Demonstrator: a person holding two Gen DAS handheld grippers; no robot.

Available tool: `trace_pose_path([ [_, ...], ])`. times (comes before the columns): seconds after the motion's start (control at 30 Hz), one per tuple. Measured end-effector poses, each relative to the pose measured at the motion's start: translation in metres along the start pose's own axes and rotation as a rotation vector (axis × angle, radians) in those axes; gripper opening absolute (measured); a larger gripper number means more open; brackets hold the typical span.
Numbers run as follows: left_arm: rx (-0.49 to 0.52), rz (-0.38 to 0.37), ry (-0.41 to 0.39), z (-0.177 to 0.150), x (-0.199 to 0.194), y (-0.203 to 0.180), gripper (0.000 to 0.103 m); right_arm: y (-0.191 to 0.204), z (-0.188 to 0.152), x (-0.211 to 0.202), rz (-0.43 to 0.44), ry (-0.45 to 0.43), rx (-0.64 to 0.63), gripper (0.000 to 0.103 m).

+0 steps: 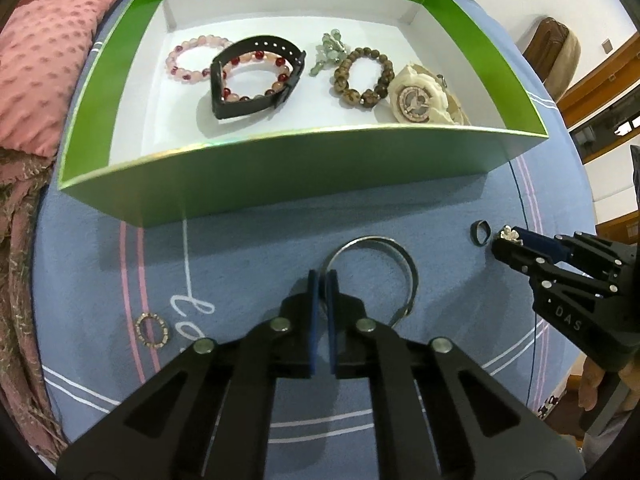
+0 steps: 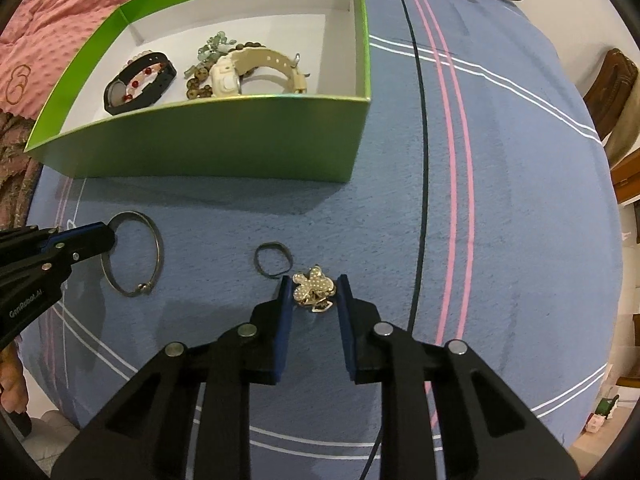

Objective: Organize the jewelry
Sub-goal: 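Grasp the silver bangle with the left tool while the right tool grasps the gold flower brooch, then carry the bangle and brooch over the green box with both tools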

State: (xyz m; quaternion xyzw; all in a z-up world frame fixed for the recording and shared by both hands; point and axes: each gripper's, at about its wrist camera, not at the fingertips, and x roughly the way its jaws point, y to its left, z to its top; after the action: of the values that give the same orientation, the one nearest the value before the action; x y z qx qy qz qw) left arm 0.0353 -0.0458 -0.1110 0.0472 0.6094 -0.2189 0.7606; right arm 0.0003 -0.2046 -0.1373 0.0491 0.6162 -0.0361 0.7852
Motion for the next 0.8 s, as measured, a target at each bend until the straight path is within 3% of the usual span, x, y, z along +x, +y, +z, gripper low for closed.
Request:
trace_pose_path([
  [0.8,0.023,0.087,-0.155,-0.008,-0.08,-0.003,0.004,0.012,0.0,-0.093,0.066,-0.095,-0.048,0.022],
])
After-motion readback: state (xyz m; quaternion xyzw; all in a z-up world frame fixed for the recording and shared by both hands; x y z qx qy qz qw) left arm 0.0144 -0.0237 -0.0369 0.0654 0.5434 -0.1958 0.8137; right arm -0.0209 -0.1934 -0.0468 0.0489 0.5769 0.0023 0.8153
